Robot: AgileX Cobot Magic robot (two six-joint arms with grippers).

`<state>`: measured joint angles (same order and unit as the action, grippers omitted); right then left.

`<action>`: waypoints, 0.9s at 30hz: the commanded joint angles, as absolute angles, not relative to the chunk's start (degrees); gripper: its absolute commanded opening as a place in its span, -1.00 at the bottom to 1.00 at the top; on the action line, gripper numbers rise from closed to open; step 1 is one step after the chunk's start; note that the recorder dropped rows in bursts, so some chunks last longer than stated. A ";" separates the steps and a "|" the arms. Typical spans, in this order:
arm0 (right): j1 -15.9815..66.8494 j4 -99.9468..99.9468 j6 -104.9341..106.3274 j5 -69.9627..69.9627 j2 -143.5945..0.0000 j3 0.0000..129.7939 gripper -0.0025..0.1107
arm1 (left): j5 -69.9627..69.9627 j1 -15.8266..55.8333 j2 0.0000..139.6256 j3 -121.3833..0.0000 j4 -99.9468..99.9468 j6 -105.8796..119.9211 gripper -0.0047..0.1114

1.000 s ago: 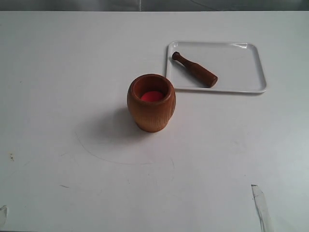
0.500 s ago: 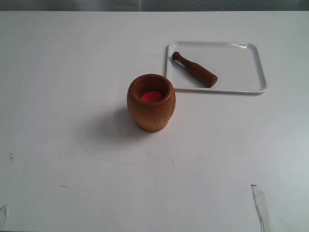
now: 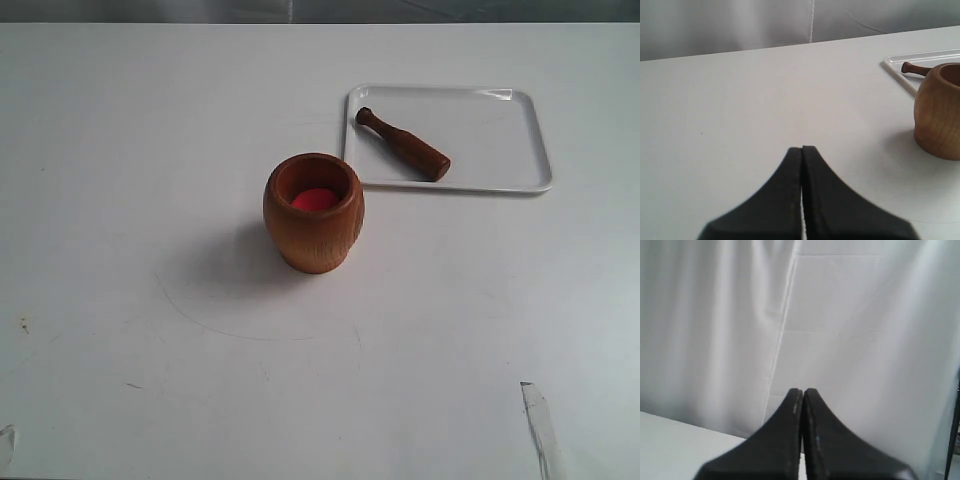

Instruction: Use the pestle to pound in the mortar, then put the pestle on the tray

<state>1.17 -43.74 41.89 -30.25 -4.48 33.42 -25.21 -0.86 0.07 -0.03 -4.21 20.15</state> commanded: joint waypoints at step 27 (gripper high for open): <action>0.82 -8.82 7.10 2.11 -3.37 0.00 -0.96 | -25.03 -0.42 0.00 0.00 -3.79 19.68 -0.92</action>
<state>1.17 -19.17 16.91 -0.54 -3.67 0.64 -25.21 -0.86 0.07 -0.03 -4.21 20.15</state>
